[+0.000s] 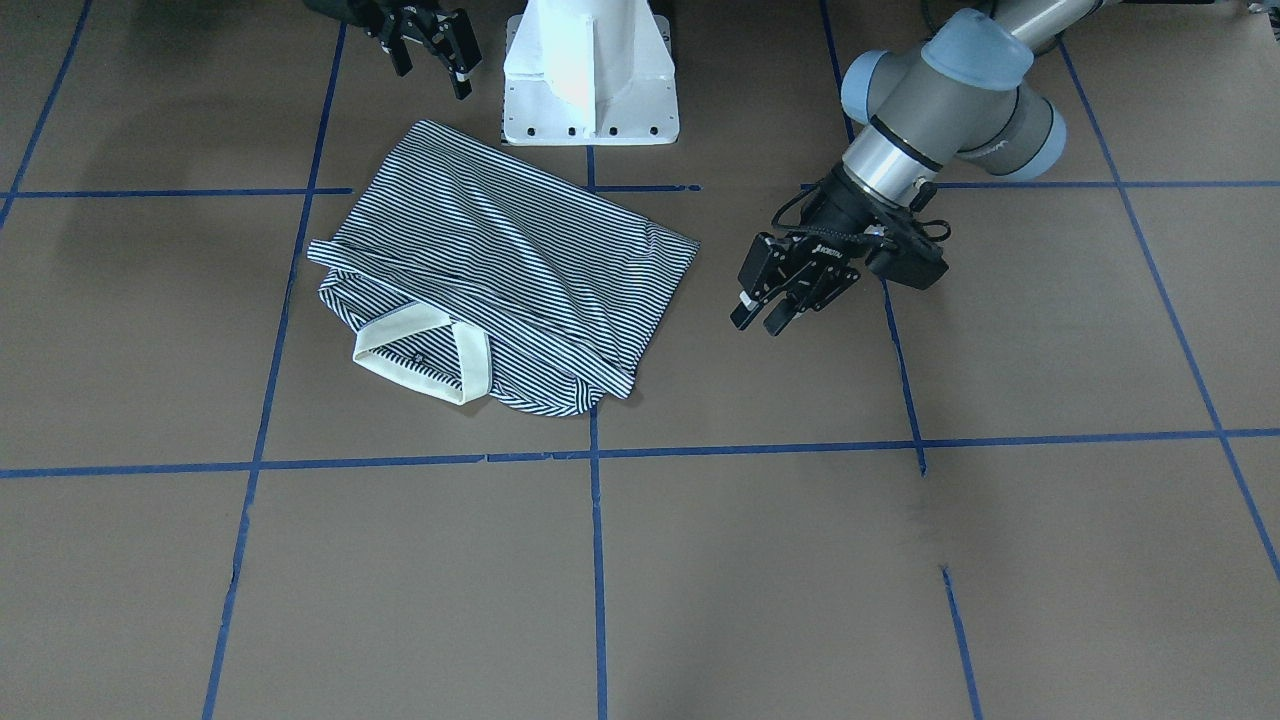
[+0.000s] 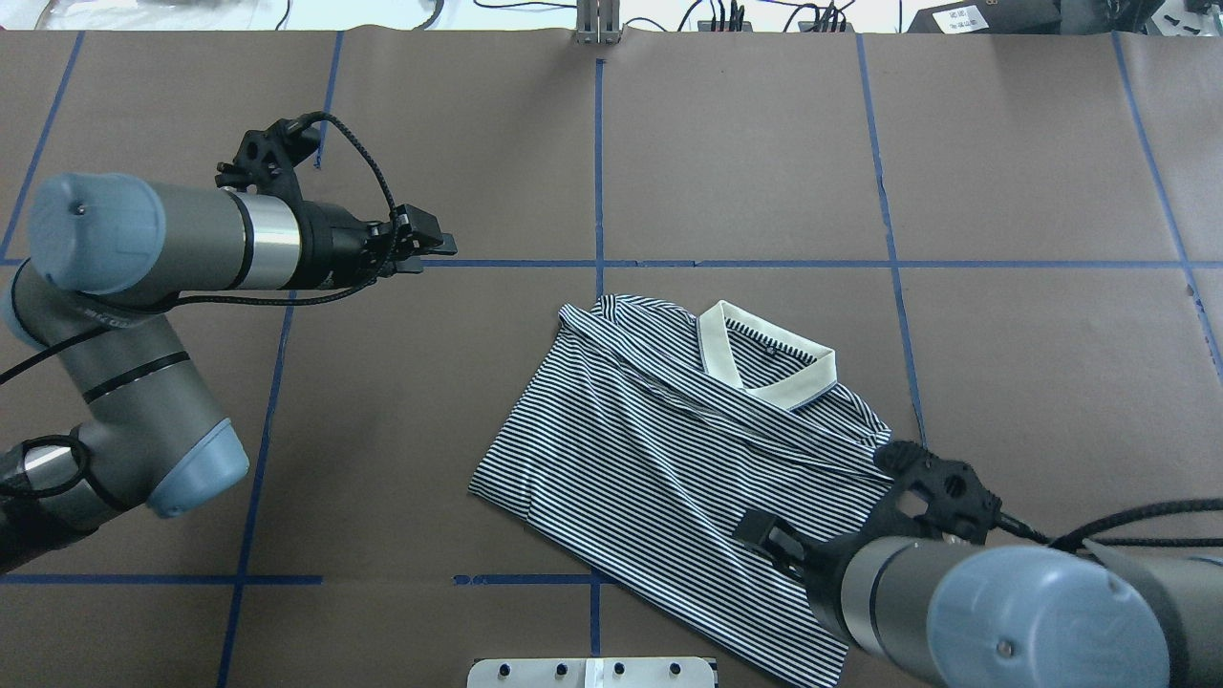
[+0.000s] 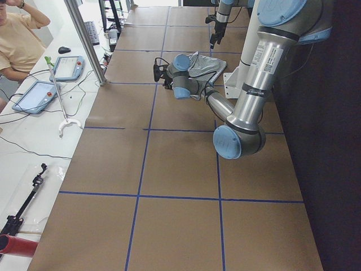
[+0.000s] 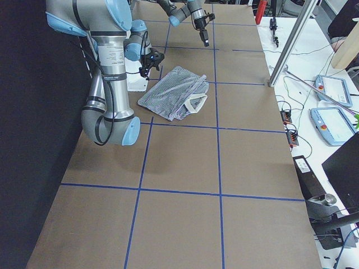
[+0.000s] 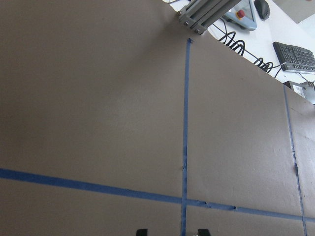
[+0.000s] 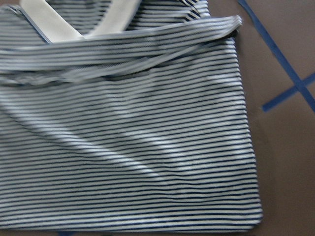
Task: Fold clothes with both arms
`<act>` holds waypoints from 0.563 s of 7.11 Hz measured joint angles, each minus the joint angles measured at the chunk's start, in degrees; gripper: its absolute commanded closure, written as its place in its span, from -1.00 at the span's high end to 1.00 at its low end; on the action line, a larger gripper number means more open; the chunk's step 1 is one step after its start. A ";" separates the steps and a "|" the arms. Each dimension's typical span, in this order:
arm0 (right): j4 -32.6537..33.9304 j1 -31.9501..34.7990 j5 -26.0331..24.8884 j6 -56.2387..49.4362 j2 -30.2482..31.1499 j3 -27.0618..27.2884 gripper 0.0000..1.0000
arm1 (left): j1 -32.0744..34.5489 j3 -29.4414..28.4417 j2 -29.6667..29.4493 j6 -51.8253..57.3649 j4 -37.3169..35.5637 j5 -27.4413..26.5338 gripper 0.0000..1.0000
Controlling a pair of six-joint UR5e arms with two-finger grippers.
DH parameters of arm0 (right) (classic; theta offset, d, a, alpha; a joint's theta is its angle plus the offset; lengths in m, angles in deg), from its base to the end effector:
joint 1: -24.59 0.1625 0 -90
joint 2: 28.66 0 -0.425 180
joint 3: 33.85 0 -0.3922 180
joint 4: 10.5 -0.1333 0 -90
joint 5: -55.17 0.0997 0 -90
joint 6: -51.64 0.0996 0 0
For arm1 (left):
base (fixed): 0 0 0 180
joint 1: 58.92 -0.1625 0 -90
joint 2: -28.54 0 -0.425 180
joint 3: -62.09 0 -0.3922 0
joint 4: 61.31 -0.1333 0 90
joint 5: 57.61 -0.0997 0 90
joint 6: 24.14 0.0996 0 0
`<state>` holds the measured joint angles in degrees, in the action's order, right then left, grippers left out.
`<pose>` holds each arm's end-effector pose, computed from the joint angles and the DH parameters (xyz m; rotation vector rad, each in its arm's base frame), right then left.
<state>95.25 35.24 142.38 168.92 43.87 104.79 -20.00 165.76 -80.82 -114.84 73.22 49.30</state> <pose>-0.3938 -0.2146 0.1960 -0.0836 -0.8925 0.6395 0.3890 -0.4482 0.2729 0.2060 1.3579 -0.3808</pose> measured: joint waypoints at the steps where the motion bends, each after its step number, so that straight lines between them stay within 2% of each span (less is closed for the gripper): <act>1: 0.00 5.59 0.22 -5.00 -3.72 -2.85 1.00 | -2.47 2.66 1.34 -1.47 -2.93 0.47 0.98; 2: -0.15 9.97 0.40 -9.73 -5.90 -5.72 1.00 | -5.65 3.72 1.49 -4.12 -6.97 0.60 0.84; 4: -3.30 15.97 0.49 -15.35 -8.74 -12.04 1.00 | -9.72 4.70 -2.37 -10.12 -22.20 0.59 0.73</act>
<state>91.95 51.21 142.87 153.57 35.14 92.75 -29.72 170.46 -83.19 -124.96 51.01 49.89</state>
